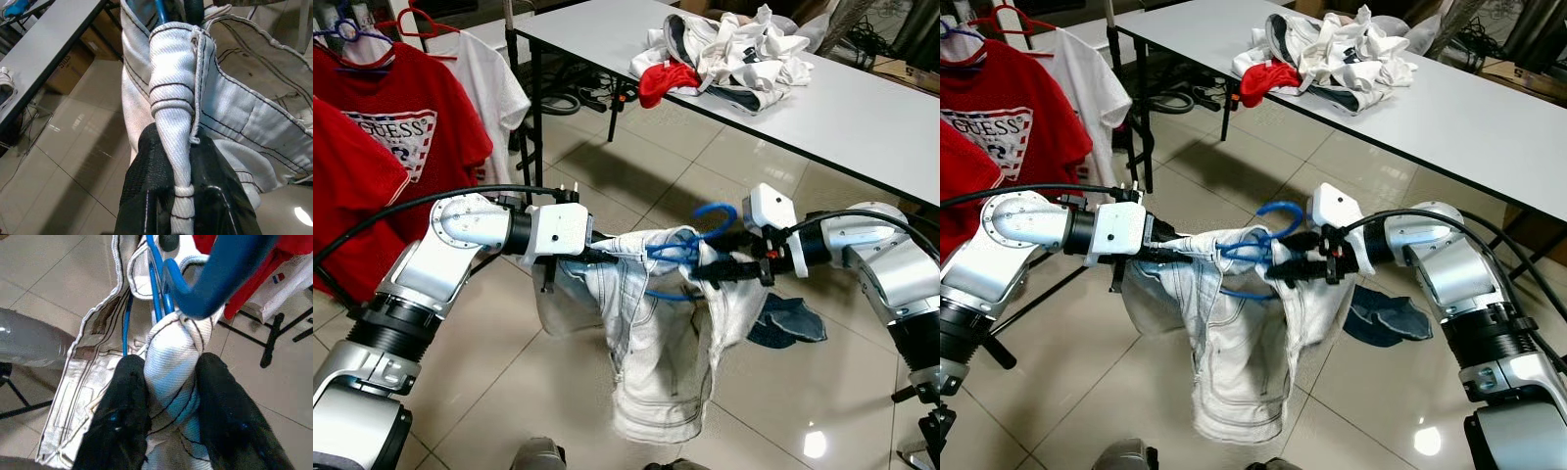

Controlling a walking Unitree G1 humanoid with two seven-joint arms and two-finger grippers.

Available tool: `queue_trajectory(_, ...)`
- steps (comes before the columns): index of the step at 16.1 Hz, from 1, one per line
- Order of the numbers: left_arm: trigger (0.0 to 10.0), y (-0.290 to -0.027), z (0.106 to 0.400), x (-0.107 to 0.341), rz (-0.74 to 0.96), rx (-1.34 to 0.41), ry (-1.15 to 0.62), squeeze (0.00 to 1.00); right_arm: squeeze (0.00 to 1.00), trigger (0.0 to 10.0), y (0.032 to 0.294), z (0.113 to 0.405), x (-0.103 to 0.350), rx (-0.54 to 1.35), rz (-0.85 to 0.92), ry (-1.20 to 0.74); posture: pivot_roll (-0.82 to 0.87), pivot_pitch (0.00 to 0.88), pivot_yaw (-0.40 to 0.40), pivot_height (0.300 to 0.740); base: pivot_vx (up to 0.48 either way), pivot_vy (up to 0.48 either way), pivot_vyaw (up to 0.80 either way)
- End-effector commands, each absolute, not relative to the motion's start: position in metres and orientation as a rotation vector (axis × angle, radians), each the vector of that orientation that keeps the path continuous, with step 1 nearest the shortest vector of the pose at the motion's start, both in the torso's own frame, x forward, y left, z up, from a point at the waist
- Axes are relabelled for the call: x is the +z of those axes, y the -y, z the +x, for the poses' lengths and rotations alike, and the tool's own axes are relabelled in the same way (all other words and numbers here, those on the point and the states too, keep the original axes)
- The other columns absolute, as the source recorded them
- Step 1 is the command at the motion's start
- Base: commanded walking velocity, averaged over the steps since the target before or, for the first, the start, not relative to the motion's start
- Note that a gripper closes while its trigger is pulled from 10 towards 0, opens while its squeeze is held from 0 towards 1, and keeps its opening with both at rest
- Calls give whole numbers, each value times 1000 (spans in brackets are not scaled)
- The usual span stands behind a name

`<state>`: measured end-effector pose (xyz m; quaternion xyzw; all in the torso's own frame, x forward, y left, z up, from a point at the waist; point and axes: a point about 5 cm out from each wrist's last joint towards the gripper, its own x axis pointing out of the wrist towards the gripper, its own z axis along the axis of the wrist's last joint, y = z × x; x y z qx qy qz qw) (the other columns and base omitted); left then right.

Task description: Hang hanger

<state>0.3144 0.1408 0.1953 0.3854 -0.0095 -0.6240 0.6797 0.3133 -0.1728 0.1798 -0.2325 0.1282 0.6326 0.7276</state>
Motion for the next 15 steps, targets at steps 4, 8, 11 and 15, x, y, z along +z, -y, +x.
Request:
queue_trajectory(4,0,-124,318,227,860,-1387,215,0,0,0,166,306,171,1474,-505,-325,75,0,-119,740,0,0,0)
queue_trajectory(8,0,-126,320,227,859,-1371,216,0,0,10000,168,312,178,1386,-525,-267,72,0,-116,740,0,0,0)
queue_trajectory(11,0,-123,318,228,863,-1381,236,0,1000,10000,167,313,181,1400,-465,-272,73,0,-114,740,0,0,0)
queue_trajectory(15,0,-117,315,224,853,-1417,248,0,1000,10000,161,306,178,1493,-471,-287,74,0,-118,740,0,0,0)
